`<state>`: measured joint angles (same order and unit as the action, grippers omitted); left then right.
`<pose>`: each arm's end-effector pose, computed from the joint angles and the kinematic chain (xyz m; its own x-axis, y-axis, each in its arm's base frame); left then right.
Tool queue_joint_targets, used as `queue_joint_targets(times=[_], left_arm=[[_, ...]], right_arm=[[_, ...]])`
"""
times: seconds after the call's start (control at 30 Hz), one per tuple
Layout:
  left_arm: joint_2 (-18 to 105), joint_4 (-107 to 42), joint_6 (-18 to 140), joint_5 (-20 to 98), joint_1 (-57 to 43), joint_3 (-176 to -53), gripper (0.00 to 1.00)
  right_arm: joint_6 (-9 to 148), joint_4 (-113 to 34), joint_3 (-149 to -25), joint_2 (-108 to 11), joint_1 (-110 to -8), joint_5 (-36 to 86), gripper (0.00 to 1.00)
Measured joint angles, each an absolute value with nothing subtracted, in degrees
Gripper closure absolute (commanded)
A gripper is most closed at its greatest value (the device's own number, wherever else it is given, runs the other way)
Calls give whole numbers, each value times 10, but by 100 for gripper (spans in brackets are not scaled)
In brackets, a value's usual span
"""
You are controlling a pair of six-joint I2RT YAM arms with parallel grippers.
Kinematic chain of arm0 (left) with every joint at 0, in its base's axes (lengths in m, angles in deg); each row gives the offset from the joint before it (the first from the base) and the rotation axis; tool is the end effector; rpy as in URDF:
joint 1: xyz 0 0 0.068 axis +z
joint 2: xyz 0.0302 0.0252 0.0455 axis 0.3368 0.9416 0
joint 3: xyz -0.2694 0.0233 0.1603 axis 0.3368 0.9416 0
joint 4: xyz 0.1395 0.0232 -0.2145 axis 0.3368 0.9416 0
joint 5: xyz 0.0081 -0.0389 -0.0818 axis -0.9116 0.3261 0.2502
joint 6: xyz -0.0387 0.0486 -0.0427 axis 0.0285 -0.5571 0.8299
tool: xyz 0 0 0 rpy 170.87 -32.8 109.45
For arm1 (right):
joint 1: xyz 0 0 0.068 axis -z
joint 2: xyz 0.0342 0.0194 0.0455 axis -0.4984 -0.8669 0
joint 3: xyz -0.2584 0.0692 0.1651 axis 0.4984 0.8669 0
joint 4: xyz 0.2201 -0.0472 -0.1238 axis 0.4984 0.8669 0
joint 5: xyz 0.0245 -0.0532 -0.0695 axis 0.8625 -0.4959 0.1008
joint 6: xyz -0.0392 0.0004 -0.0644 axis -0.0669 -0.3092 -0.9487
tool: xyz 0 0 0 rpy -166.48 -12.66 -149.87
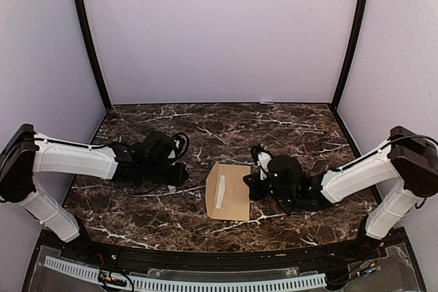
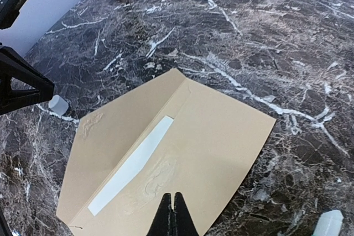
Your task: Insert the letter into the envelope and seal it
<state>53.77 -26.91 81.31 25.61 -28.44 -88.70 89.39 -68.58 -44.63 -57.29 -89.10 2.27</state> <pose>0.2180 -0.2342 0.2211 -0.7507 0.0516 -0.6587 0.3527 0.8744 -0.3334 0.1785 0.2665 0.1883 -0.5382 -0.0487 -0.8414 -0.5228 0.8024 0.2880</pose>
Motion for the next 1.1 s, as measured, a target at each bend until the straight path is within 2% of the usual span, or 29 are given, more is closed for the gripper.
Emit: queue_joint_targets(times=[0.23, 0.5, 1.1], left_arm=[[622, -313, 806, 299, -285, -891, 90], [659, -359, 796, 364, -285, -921, 90], [736, -361, 771, 403, -321, -1029, 91]], right_arm=[[890, -703, -463, -652, -880, 72, 100], [891, -726, -463, -699, -879, 90, 100], [915, -772, -454, -714, -879, 90, 100]])
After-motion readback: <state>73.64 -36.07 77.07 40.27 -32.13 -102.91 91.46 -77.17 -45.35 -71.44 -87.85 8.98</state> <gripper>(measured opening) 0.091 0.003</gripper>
